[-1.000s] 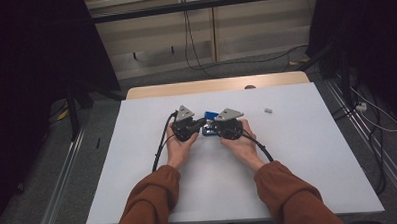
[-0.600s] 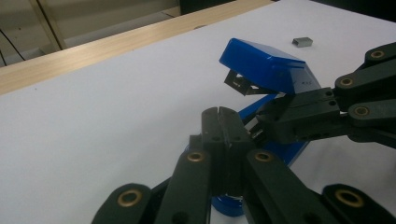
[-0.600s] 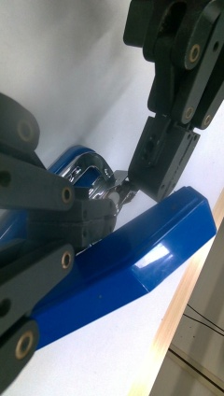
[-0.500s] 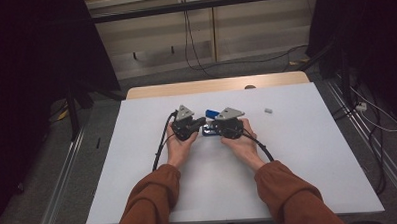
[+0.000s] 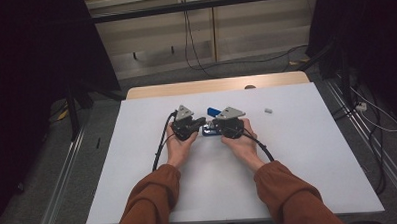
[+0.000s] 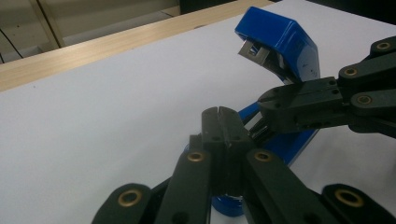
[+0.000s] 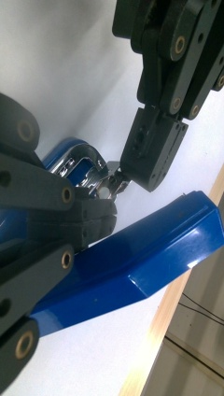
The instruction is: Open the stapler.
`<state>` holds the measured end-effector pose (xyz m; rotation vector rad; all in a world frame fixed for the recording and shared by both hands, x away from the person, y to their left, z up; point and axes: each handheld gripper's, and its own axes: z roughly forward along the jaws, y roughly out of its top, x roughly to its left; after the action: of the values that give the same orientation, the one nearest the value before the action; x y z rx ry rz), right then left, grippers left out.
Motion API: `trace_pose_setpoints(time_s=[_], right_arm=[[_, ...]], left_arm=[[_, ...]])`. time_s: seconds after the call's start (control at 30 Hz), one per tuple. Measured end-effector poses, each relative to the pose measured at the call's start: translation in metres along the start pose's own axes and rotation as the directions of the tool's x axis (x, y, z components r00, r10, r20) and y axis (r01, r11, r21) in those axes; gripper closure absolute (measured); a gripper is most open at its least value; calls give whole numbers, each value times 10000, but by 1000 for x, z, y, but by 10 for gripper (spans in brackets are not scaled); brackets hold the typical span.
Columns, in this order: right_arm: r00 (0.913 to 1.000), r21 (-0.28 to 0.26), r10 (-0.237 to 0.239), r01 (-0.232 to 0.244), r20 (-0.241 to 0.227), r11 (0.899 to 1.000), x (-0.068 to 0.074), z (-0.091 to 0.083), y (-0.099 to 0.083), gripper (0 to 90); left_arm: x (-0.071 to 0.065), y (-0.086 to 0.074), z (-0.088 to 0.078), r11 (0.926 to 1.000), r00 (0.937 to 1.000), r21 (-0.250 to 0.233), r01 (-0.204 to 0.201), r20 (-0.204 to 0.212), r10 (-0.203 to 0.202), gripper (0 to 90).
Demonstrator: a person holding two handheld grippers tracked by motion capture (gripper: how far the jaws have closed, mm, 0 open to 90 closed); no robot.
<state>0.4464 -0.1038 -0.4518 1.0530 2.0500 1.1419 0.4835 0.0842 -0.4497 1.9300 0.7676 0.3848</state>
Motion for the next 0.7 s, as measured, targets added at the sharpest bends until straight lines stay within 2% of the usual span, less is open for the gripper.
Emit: trace_pose_setpoints(time_s=[0.07, 0.13, 0.7], right_arm=[[9997, -113, 24, -21, 225, 9999, 1, 0, 0, 900], [9998, -135, 88, -85, 205, 9999, 1, 0, 1, 900], [9991, -244, 217, -209, 364, 9995, -2, -3, 2, 900]], left_arm=[[0, 0, 0, 9999, 9999, 22, -119, -40, 120, 900], [-2, 0, 1, 9996, 9996, 91, -250, -154, 252, 900], [0, -2, 2, 9996, 9998, 156, -221, -26, 221, 900]])
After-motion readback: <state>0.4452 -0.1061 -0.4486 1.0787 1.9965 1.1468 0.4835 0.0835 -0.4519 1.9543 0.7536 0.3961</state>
